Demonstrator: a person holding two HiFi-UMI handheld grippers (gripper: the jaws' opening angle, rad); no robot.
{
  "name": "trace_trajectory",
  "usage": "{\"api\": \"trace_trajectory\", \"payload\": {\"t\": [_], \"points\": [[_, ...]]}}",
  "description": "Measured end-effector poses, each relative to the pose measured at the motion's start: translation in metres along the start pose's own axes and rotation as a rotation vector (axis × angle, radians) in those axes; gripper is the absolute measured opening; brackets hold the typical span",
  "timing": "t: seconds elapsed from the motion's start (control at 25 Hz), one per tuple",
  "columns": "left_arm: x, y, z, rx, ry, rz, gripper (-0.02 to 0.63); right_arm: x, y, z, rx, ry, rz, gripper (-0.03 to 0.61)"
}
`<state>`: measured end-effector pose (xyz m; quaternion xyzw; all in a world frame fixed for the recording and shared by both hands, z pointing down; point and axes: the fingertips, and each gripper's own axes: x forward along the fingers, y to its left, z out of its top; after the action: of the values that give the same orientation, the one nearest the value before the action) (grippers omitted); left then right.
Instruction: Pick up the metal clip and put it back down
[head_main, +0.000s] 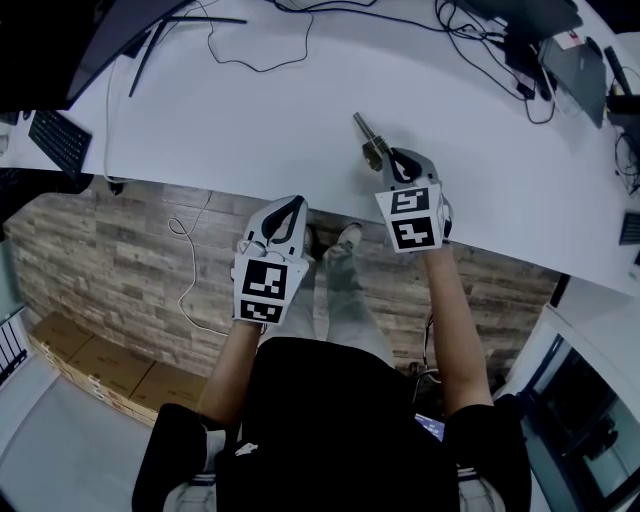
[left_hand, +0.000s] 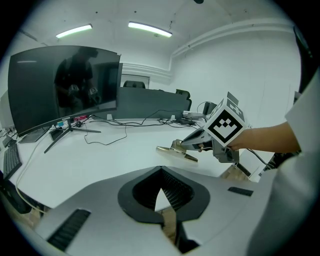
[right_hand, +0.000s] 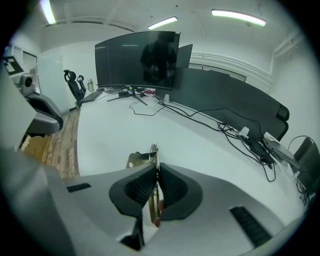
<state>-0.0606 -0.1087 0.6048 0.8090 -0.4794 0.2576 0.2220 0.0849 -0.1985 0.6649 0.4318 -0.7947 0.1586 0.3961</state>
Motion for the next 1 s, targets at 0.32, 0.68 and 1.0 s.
{"api": "trace_trajectory", "payload": {"t": [0.32, 0.68, 1.0], "points": [[-0.002, 0.004, -0.001, -0.004, -0.002, 0.007, 0.009, 0.000, 0.010, 0.001, -0.010, -0.001, 0.018, 0.031], [-0.008, 0.007, -0.005, -0.006, 0.000, 0.012, 0.009, 0.008, 0.033, -0.004, -0.042, 0.014, 0.064, 0.069], [-0.013, 0.010, -0.014, -0.013, 0.006, 0.020, 0.009, 0.010, 0.036, -0.006, -0.038, 0.021, 0.063, 0.083]]}}
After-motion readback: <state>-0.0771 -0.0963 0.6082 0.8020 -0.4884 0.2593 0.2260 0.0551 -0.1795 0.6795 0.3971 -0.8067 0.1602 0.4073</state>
